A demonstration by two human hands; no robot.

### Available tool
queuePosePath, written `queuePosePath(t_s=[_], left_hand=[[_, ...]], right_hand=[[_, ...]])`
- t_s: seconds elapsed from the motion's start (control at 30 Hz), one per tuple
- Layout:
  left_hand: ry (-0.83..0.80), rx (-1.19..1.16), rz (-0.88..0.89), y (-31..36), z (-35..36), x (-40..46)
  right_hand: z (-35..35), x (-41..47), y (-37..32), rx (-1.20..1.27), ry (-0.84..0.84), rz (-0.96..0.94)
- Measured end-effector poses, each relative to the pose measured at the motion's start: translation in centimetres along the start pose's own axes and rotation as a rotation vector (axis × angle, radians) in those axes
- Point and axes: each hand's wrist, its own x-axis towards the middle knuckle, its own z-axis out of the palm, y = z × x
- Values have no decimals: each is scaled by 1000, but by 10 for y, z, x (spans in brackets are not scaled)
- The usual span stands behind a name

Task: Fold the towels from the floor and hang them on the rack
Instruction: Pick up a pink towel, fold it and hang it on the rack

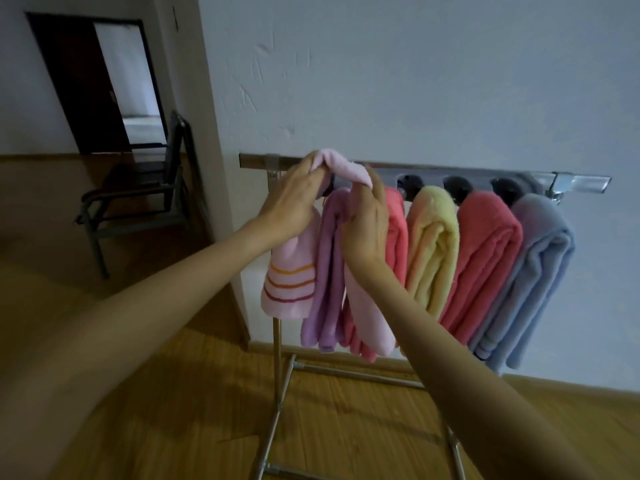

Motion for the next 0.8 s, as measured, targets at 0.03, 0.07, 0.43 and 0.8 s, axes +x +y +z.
queuePosePath(t_s=[0.03,0.07,0.43,0.8], left_hand=[[-11,-31,37,-3,4,0],[-18,-59,65,-5,7,-1],[-121,211,109,-19,32,-8],[-85,97,163,-25,57,-67]], right_hand=[[5,-1,5,83,-5,23],[9,-3,10,121,-17,55],[3,-19,44,349,-189,245],[-12,-42,81,16,-338,9]])
